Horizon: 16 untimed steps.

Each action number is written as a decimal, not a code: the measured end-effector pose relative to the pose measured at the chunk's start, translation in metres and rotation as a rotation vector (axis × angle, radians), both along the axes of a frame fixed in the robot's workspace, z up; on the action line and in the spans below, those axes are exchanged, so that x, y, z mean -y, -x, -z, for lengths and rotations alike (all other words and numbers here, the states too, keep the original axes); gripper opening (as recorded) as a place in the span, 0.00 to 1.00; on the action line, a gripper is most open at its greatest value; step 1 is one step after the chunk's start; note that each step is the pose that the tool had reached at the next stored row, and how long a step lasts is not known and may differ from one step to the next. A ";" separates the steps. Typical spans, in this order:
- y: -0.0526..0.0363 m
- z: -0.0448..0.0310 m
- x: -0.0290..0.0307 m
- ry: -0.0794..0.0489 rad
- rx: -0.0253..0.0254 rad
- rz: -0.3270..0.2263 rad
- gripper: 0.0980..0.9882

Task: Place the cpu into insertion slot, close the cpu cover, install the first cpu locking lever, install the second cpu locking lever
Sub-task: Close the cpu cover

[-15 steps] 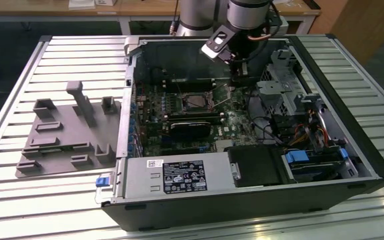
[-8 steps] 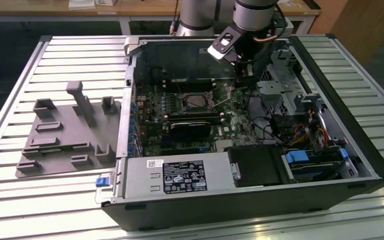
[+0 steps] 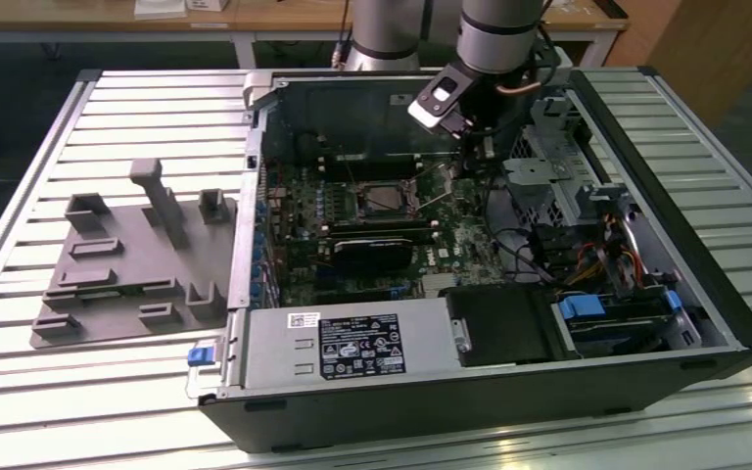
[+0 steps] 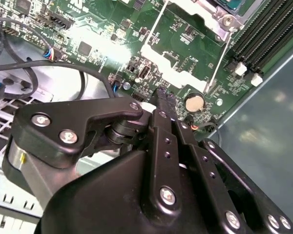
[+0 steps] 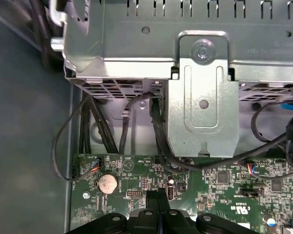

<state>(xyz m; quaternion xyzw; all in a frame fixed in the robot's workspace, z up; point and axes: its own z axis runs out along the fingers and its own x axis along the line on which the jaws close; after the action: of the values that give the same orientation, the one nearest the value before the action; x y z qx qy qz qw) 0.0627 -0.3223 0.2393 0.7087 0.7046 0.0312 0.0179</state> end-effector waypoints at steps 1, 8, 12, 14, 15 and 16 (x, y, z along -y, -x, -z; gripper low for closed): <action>-0.0002 0.0018 0.0000 0.000 -0.0004 0.000 0.00; -0.0006 0.0064 0.0000 0.000 -0.0012 0.000 0.00; -0.0007 0.0066 0.0000 0.000 -0.0037 0.000 0.00; -0.0011 0.0069 0.0000 0.000 -0.0298 0.000 0.00; -0.0014 0.0069 0.0000 0.000 -0.0465 0.000 0.00; -0.0017 0.0070 0.0000 0.000 -0.0615 0.000 0.00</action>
<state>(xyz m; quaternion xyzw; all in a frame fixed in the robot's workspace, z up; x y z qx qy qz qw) 0.0644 -0.3223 0.2323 0.7093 0.7048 0.0094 -0.0039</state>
